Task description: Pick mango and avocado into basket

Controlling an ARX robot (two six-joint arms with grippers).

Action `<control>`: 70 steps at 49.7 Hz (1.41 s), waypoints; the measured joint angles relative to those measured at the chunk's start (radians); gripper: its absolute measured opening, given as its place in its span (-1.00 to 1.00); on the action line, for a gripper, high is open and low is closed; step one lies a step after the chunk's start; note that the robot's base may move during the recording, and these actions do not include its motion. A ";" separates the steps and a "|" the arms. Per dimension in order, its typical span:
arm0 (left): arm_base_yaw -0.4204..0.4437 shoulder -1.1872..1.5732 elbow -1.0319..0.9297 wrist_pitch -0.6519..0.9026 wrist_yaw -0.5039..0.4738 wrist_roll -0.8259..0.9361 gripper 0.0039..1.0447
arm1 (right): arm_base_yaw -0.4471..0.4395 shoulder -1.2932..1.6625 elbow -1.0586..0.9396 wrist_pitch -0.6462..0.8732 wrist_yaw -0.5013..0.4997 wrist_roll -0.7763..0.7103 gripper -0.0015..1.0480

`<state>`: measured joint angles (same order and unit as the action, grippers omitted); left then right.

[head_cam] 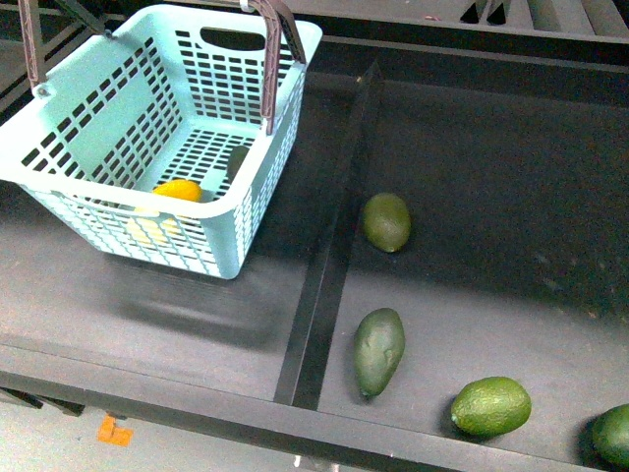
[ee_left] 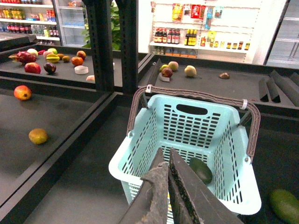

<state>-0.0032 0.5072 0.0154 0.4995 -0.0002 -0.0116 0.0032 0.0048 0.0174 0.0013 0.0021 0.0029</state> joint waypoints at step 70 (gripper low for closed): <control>0.000 -0.501 0.000 -0.498 0.000 0.000 -0.59 | 0.000 0.000 0.000 0.000 0.000 0.000 0.83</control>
<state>-0.0032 0.0063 0.0154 0.0013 -0.0002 -0.0113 0.0032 0.0048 0.0174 0.0013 0.0021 0.0029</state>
